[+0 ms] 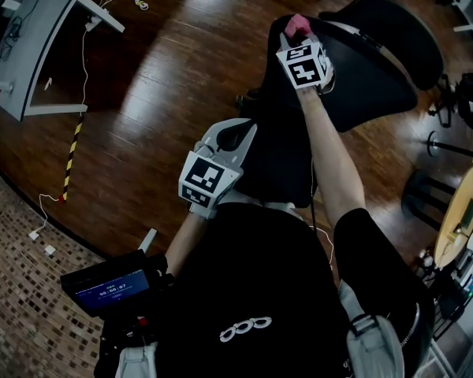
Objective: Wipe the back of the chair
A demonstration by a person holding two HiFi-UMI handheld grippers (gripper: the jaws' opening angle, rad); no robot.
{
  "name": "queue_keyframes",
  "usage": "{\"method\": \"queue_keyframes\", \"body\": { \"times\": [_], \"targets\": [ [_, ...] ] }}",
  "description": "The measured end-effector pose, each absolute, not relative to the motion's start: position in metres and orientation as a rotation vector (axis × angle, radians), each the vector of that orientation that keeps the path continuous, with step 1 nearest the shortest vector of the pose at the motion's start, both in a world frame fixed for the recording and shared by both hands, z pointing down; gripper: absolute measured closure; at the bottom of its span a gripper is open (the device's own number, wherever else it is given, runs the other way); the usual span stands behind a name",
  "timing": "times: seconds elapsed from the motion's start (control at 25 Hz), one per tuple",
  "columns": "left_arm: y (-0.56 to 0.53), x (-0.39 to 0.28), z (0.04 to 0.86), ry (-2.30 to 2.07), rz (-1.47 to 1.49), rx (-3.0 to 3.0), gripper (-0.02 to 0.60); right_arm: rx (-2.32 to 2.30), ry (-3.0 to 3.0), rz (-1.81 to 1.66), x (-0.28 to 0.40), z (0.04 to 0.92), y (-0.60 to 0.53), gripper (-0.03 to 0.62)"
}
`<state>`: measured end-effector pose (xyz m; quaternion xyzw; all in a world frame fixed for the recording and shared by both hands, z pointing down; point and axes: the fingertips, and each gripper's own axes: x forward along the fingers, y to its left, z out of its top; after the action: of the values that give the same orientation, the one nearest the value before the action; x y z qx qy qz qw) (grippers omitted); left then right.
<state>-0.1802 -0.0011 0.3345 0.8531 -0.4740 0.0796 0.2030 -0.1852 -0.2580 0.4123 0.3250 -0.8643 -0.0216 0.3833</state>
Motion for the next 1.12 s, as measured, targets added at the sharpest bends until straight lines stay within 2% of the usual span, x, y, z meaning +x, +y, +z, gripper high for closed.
{"method": "queue_keyframes", "body": {
  "times": [0.24,0.4,1.12],
  "targets": [
    [-0.022,-0.168,0.331,-1.307,0.256,2.416,0.591,0.57,-2.342,-0.065,-0.234,0.413,-0.229,0.554],
    [-0.035,-0.158,0.334,-1.278,0.284,2.434,0.591,0.55,-2.355,-0.064,-0.233,0.418,-0.23,0.554],
    [-0.045,-0.046,0.353,-1.113,0.414,2.469,0.591,0.852,-2.254,0.081,-0.043,0.441,-0.273,0.554]
  ]
}}
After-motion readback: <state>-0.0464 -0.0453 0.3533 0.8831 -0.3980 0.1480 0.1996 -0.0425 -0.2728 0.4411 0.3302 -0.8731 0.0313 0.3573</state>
